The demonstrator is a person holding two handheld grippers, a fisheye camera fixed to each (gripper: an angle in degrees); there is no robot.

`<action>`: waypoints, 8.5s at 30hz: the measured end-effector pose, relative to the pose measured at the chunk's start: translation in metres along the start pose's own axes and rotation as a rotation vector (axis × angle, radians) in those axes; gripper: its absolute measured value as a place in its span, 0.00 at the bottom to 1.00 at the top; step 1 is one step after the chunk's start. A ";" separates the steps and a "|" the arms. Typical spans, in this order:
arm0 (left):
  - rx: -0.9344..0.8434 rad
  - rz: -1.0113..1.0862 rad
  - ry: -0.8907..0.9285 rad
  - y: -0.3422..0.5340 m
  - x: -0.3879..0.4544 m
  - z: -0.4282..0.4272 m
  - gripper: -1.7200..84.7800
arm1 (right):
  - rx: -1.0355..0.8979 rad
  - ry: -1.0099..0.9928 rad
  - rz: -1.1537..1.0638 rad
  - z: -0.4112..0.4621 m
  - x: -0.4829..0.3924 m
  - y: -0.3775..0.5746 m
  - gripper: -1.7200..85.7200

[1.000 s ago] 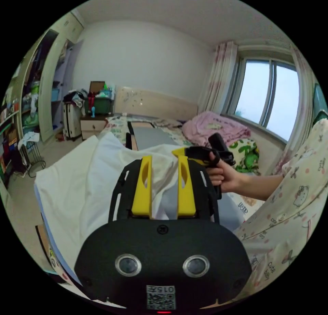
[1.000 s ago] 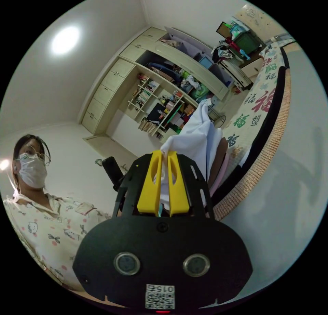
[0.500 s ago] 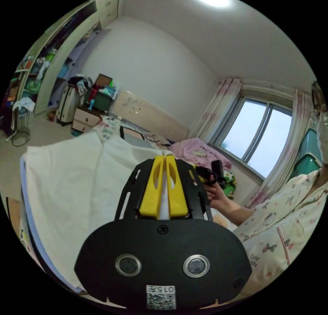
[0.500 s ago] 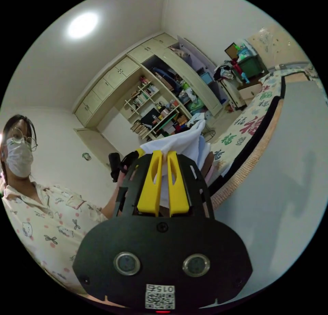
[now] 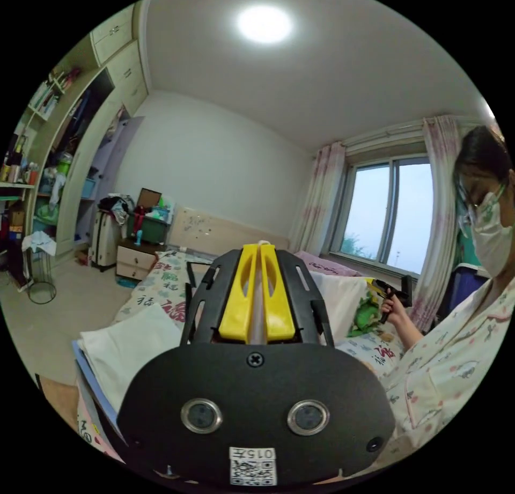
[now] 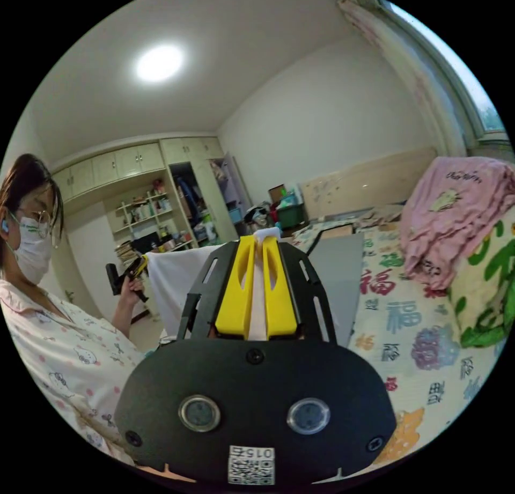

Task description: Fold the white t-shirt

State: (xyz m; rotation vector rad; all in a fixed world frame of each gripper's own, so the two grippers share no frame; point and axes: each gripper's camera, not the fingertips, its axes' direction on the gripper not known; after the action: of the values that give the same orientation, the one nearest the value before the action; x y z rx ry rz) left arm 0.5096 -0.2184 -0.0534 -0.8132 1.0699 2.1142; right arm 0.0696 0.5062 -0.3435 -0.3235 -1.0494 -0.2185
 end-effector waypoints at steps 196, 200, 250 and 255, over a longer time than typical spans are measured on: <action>-1.159 0.158 -0.395 0.298 0.170 0.771 0.04 | -0.986 0.549 -0.097 0.741 0.150 -0.281 0.02; -1.221 0.161 -0.442 0.323 0.162 0.785 0.01 | -1.107 0.612 -0.121 0.772 0.160 -0.277 0.01; -1.149 -0.473 -0.406 0.355 0.301 -0.021 0.04 | -1.049 0.797 0.496 0.070 0.027 -0.103 0.03; -1.171 -0.342 -0.416 0.317 0.321 -0.019 0.03 | -1.015 0.778 0.555 0.038 0.018 -0.048 0.02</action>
State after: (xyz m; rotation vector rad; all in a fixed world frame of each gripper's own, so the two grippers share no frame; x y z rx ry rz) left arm 0.0791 -0.3048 -0.1576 -0.8724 -0.5959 2.3286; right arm 0.0314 0.4752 -0.3029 -1.3028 0.0207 -0.3249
